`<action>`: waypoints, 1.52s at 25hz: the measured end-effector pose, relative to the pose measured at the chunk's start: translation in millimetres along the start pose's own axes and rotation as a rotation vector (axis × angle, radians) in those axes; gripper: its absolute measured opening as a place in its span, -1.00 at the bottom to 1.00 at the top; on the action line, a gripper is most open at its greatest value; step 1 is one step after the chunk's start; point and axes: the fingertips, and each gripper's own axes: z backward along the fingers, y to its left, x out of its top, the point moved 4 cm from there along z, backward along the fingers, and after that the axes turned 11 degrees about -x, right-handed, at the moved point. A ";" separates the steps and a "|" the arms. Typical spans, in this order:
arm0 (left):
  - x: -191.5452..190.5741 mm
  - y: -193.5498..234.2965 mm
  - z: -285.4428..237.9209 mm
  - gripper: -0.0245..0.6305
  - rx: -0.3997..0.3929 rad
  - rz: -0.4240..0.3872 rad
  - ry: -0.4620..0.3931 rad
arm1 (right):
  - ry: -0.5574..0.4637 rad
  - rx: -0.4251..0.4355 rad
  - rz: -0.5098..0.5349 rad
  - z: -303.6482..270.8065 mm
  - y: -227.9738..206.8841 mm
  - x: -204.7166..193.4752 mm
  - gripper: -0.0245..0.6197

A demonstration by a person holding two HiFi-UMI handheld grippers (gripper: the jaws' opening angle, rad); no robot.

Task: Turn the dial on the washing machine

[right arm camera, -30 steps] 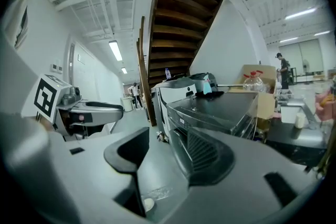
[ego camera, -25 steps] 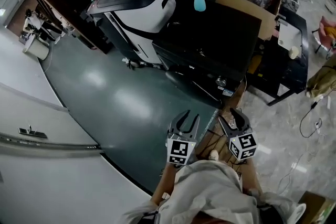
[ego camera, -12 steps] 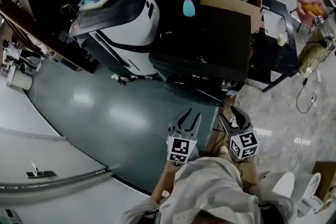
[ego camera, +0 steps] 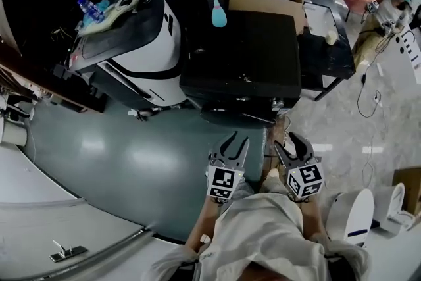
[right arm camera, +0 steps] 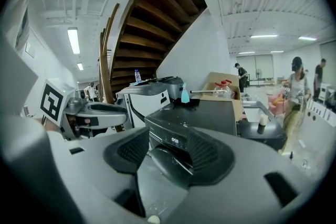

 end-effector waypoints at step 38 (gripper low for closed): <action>-74.6 63.6 -175.9 -0.48 0.049 0.086 0.263 | 0.230 -0.178 -0.174 -174.5 -114.8 -95.2 -0.06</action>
